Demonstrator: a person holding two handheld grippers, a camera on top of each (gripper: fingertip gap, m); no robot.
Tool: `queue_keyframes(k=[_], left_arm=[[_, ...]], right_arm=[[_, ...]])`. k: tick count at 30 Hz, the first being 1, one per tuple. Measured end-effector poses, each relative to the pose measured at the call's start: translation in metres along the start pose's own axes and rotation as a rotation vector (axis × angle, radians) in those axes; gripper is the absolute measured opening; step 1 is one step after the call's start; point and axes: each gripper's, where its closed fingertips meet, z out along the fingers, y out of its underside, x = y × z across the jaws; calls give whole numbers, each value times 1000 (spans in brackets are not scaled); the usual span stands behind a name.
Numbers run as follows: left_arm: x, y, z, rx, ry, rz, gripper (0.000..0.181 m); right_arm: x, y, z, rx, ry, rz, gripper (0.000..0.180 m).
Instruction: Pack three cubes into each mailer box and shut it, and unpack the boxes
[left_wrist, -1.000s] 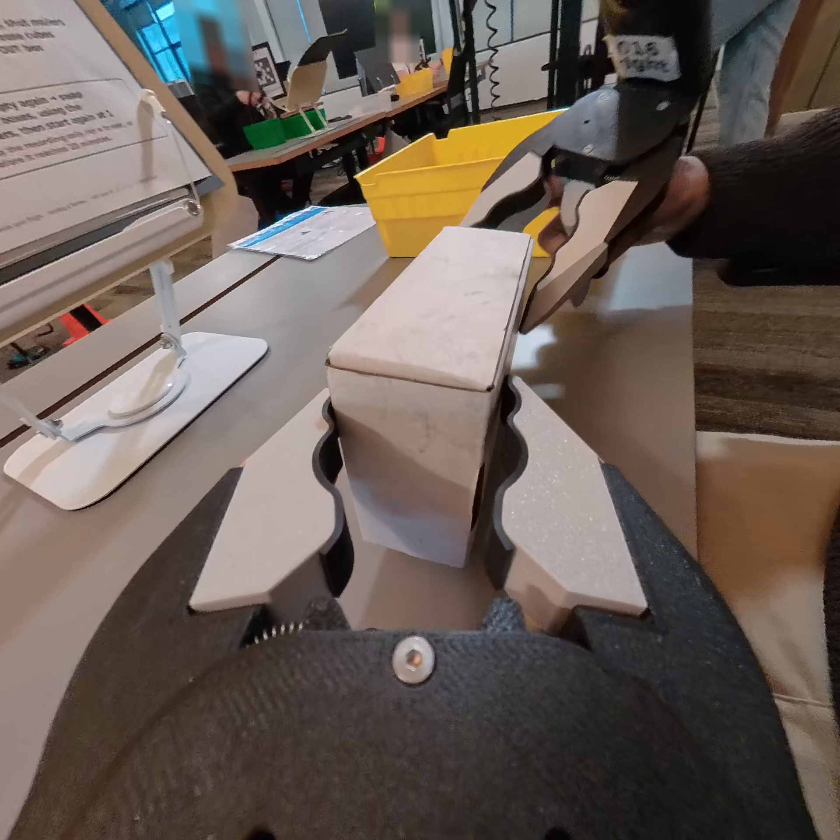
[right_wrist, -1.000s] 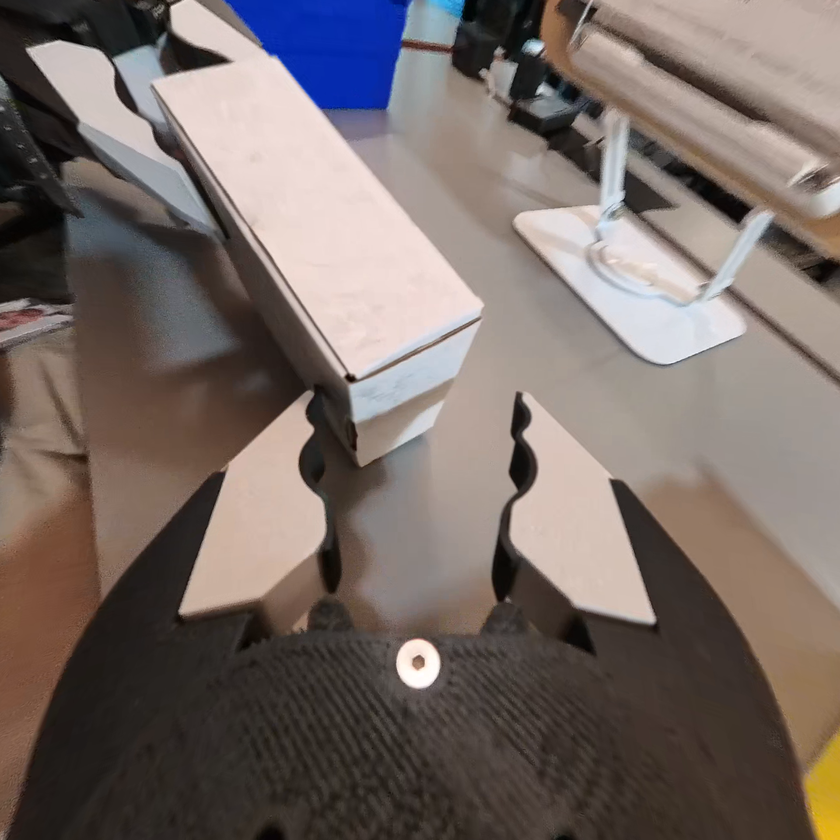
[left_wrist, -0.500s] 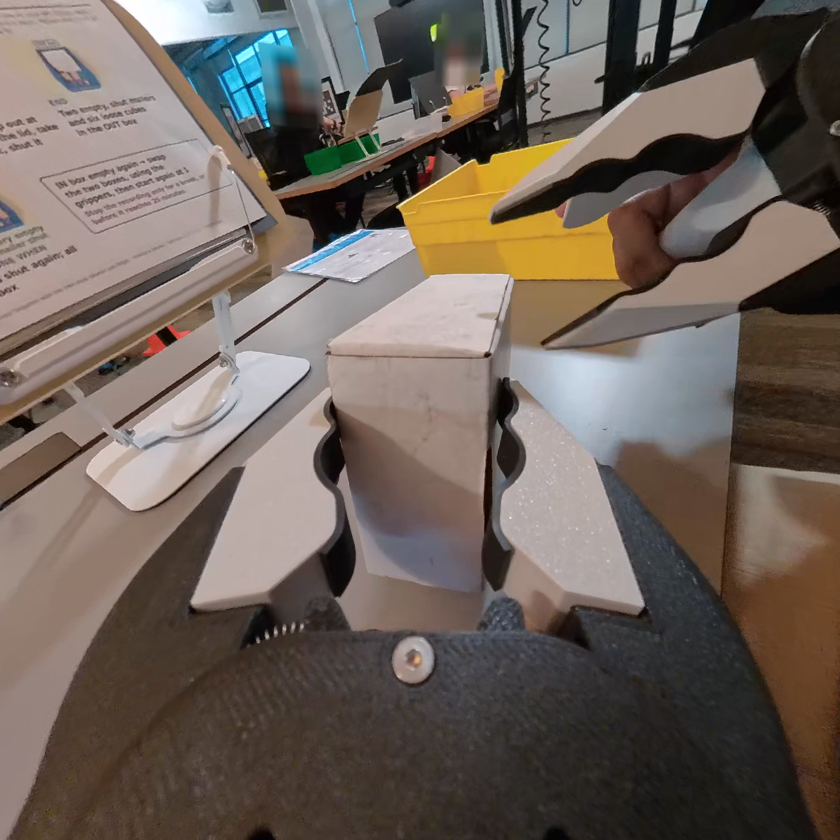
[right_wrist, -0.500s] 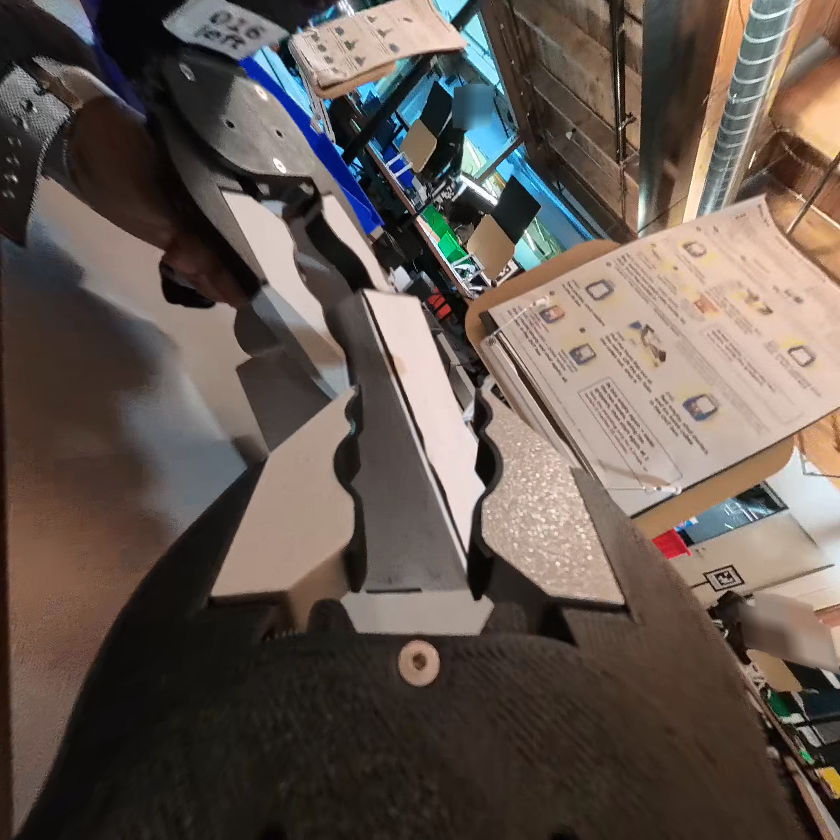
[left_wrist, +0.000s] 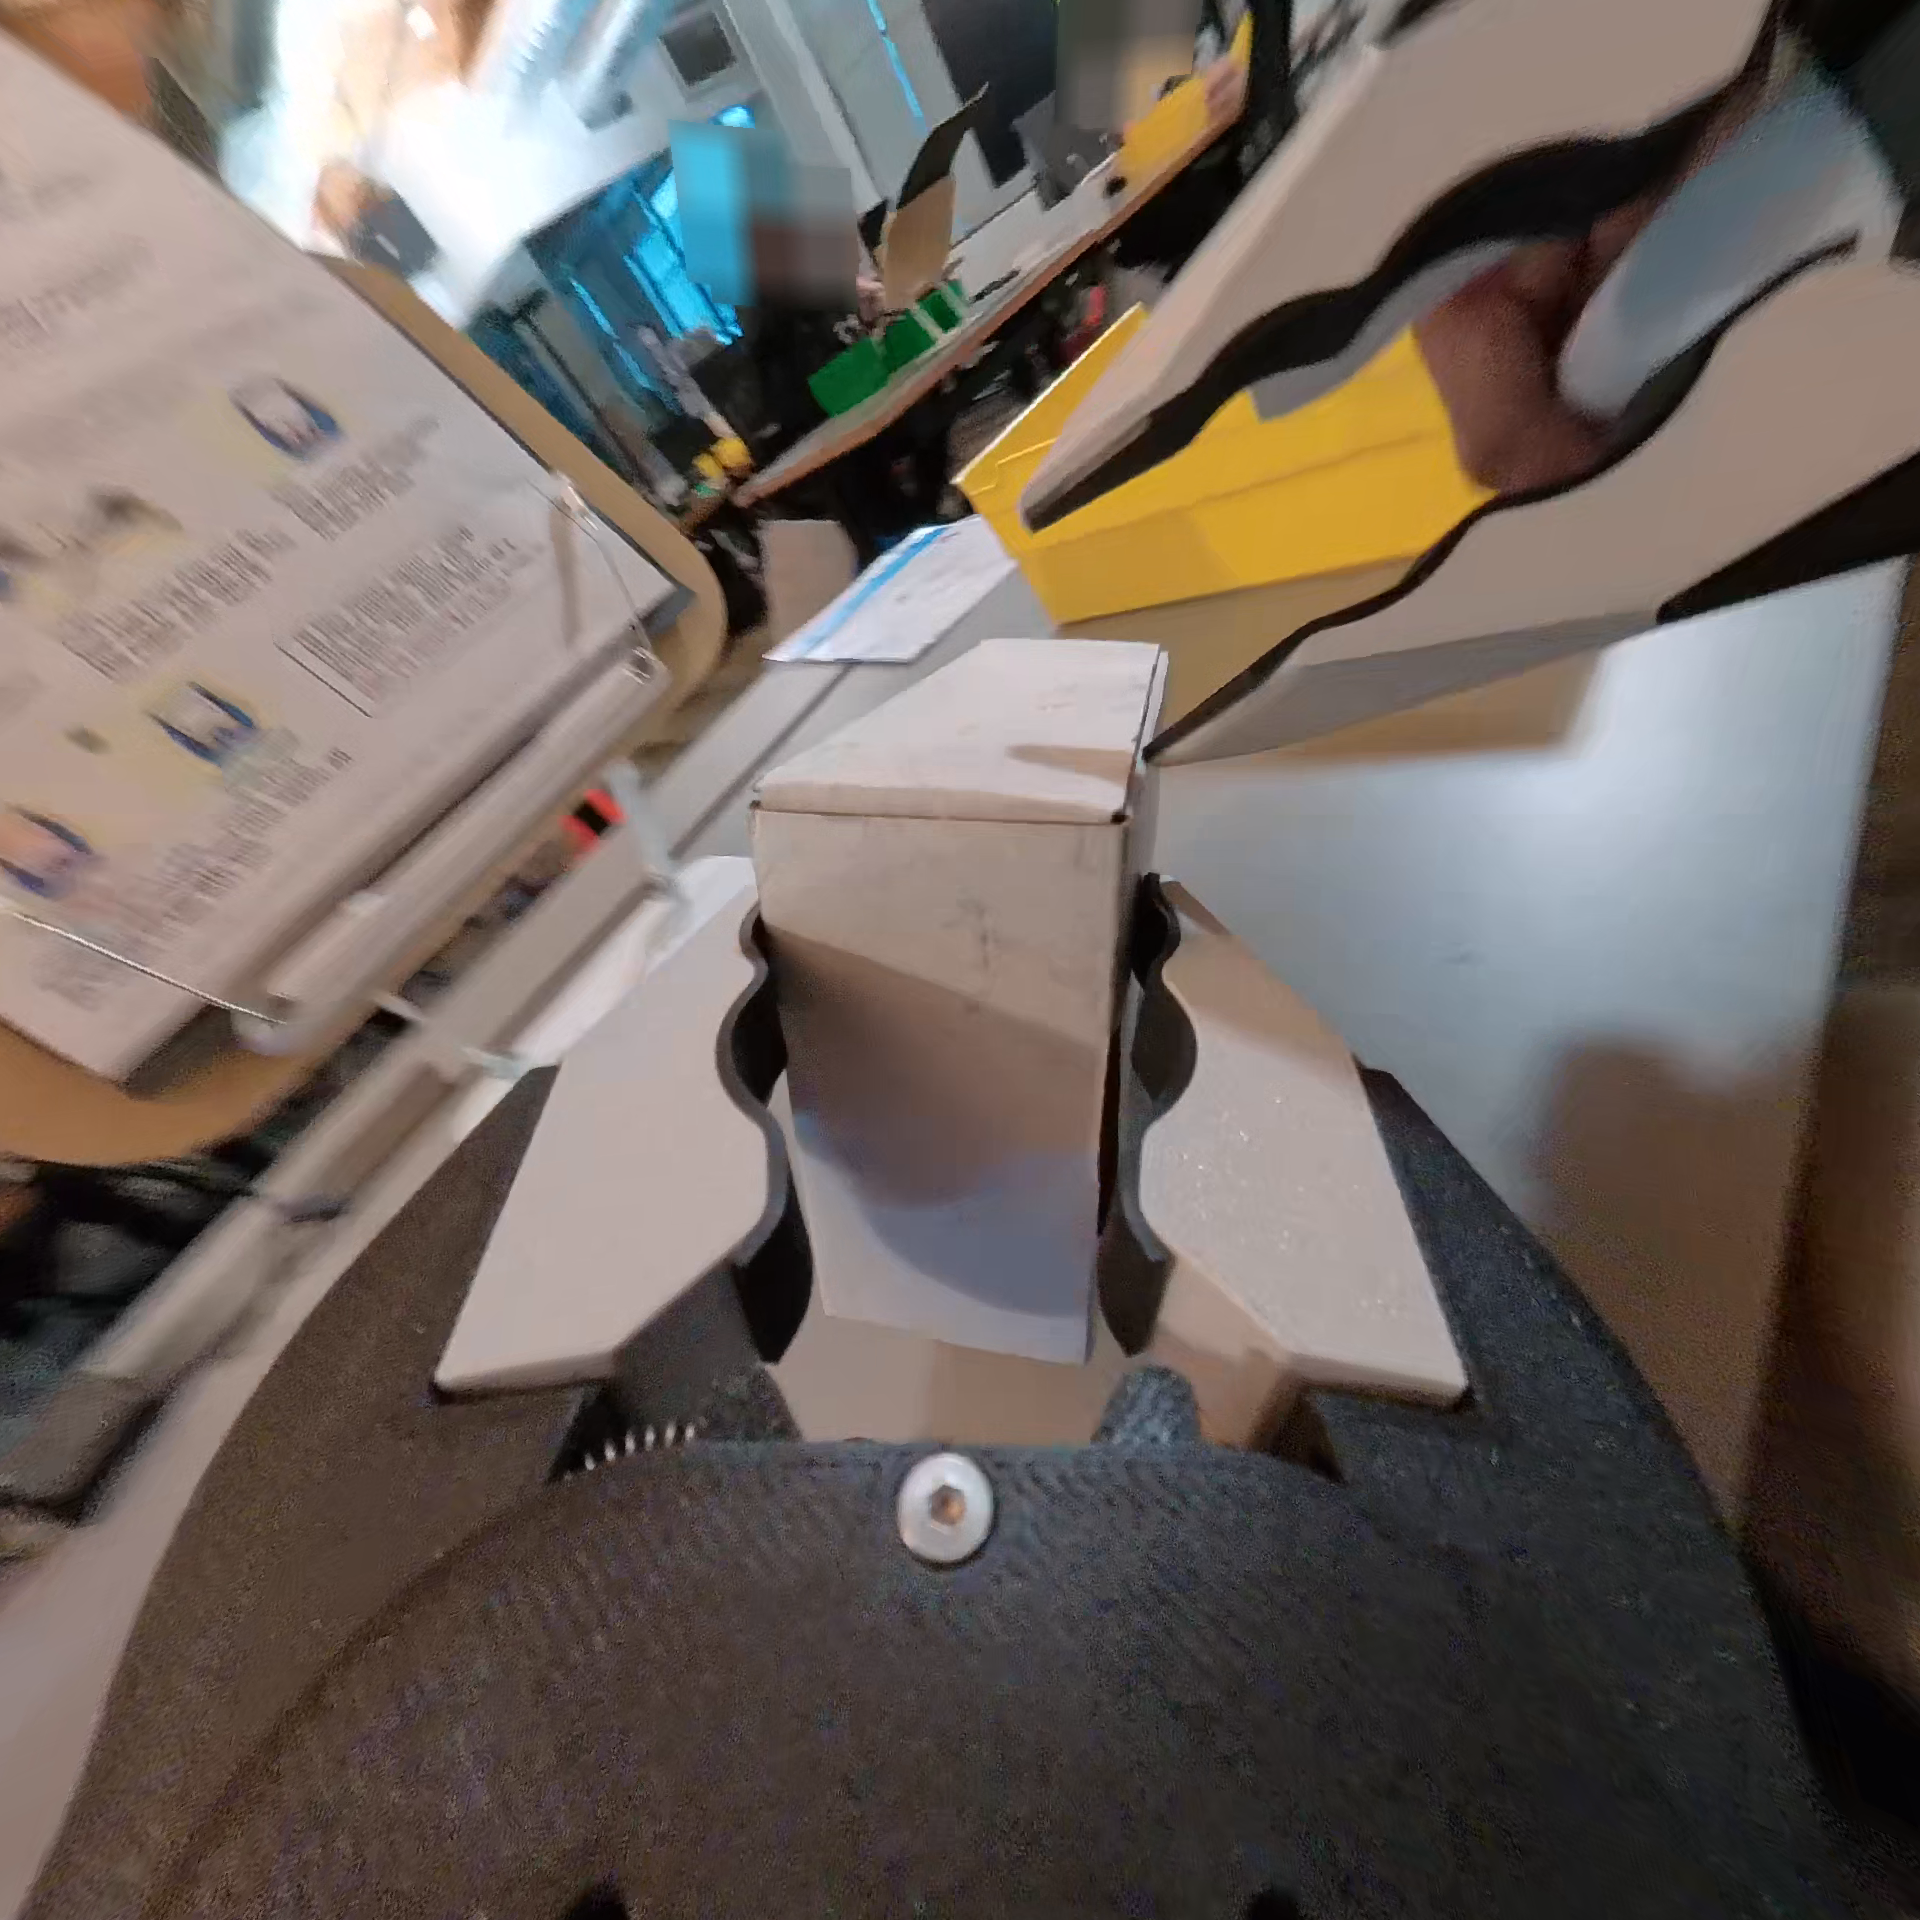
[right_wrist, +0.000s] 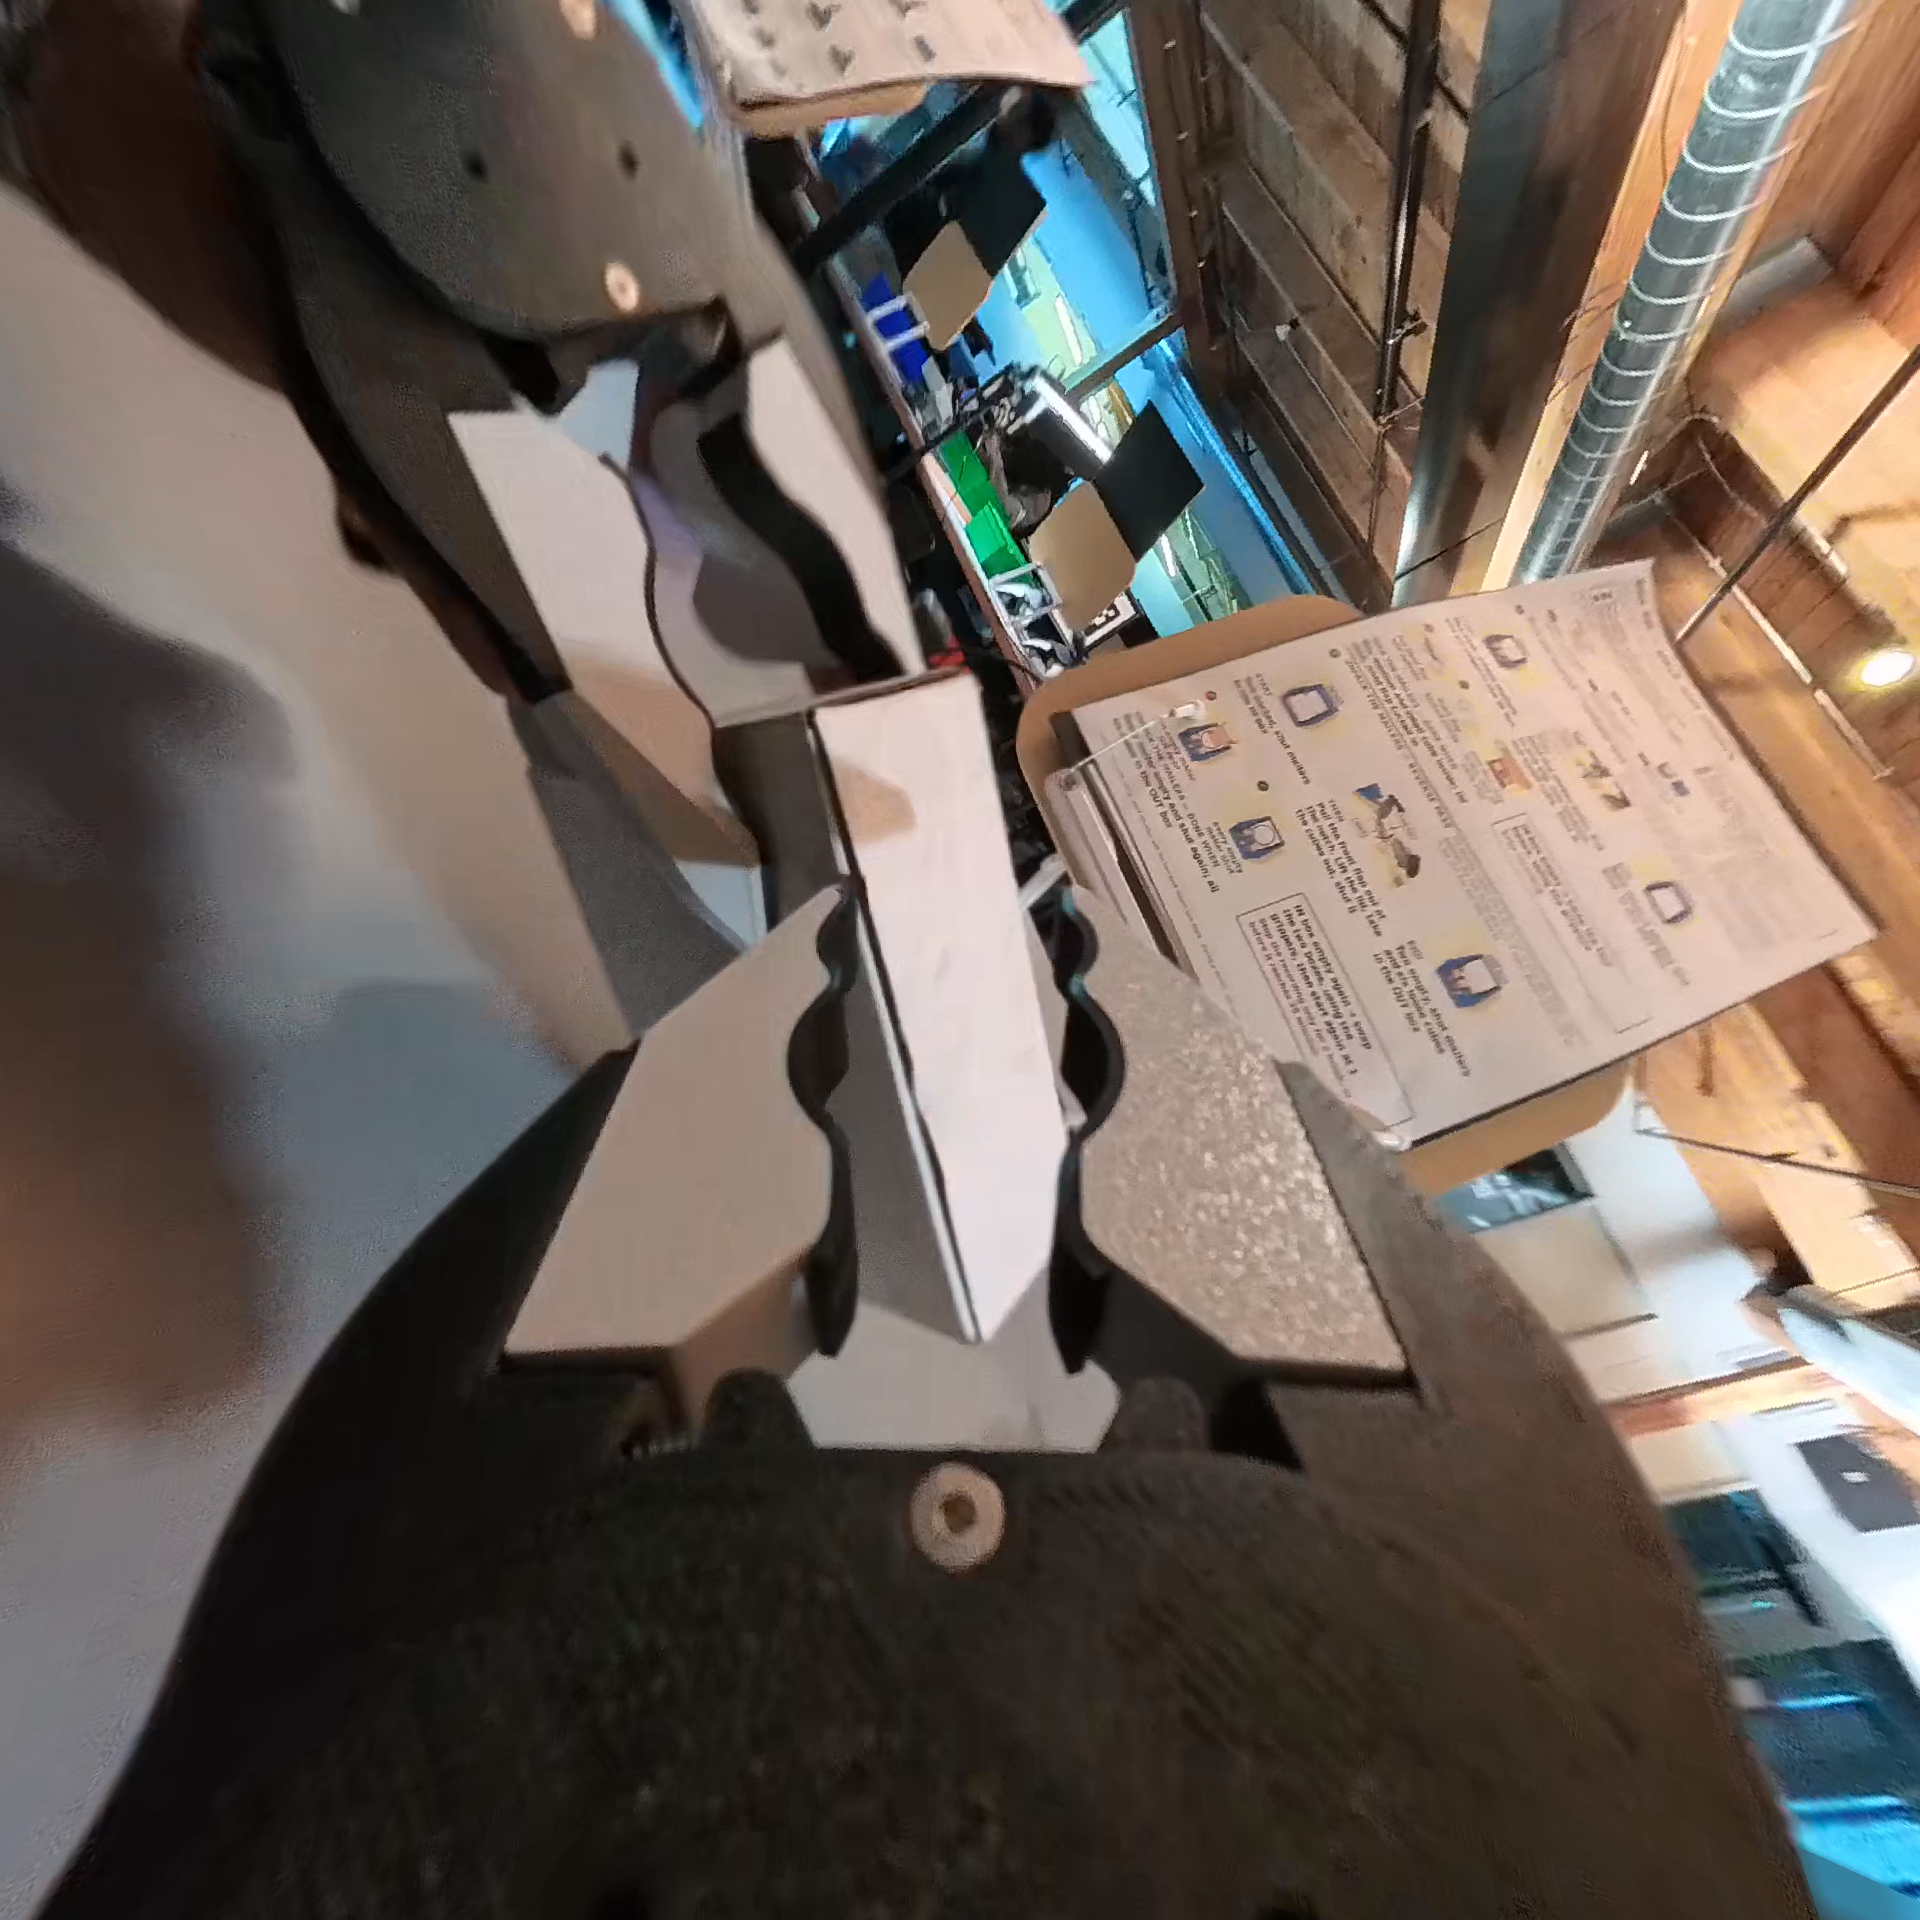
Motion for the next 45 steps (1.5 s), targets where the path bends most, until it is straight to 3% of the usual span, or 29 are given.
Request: queue_keyframes(k=[1,3,12,17,30,33,35,37,45], left_arm=[[-1,0,0,-18,-43,96,64],[0,0,0,-44,-86,201,64],[0,3,1,-82,-124,346,63],[-3,-4,-1,-53,-87,159,64],[-8,-10,0,-64,-103,91,64],[-9,-7,0,-68,-93,76,63],[-9,-5,0,-68,-87,40,63],[-10,-4,0,-62,-90,28,63],[-7,-4,0,-62,-82,32,63]], right_arm=[[-2,2,0,-21,-5,-45,37],[-6,5,0,-48,-4,-129,38],[-8,10,1,-89,31,-234,47],[2,0,-2,-50,122,-251,33],[24,3,-5,-47,162,9,30],[18,4,-2,-48,138,-13,29],[15,2,-1,-36,154,-89,15],[12,2,-2,-36,153,-148,17],[9,10,1,-53,100,-45,25]])
